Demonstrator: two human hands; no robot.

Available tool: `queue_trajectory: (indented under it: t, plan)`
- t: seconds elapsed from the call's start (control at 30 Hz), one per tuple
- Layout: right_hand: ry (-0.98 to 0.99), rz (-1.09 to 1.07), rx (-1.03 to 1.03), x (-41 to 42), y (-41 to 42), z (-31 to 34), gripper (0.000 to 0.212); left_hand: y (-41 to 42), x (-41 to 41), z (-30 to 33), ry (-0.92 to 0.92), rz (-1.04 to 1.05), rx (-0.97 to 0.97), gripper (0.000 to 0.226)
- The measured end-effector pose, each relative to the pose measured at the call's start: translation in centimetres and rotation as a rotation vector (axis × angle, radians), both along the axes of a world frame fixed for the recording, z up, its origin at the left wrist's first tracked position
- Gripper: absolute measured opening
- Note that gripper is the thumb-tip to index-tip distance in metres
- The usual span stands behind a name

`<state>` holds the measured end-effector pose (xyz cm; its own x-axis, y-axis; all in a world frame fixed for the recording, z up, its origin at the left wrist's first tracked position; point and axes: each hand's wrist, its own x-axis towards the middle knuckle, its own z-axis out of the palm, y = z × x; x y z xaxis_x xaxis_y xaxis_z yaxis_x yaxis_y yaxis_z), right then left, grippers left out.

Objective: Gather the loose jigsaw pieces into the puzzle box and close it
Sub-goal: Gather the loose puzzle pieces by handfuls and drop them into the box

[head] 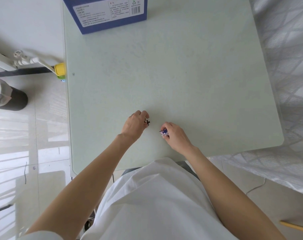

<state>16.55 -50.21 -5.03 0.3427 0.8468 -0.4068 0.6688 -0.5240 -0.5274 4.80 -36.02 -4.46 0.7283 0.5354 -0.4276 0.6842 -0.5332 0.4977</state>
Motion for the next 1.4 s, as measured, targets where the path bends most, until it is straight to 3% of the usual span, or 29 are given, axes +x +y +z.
queue_trajectory:
  t: [0.23,0.43,0.67,1.03,1.27,1.4]
  plan:
    - [-0.019,0.009,0.076,-0.2,-0.5,0.1,0.008,0.0,-0.1,0.2,-0.030,-0.017,-0.002,0.020]
    - [-0.045,0.025,0.114,-0.1,-0.8,0.2,0.016,-0.7,-1.0,0.4,-0.096,0.053,-0.044,0.013]
    - [-0.029,0.022,0.049,0.3,-0.3,0.2,0.013,-4.9,-0.8,1.2,-0.069,0.087,-0.276,0.034]
    - [0.039,-0.034,0.108,0.7,-0.9,0.3,0.017,-5.2,1.3,0.3,-0.022,0.101,-0.222,0.020]
    - [0.052,-0.300,0.188,3.1,-3.2,1.1,0.014,-5.2,2.4,0.6,0.048,-0.059,-0.088,0.020]
    - [0.061,-0.256,0.124,2.4,-3.8,0.6,0.021,-5.7,2.3,0.7,-0.023,-0.110,-0.019,0.016]
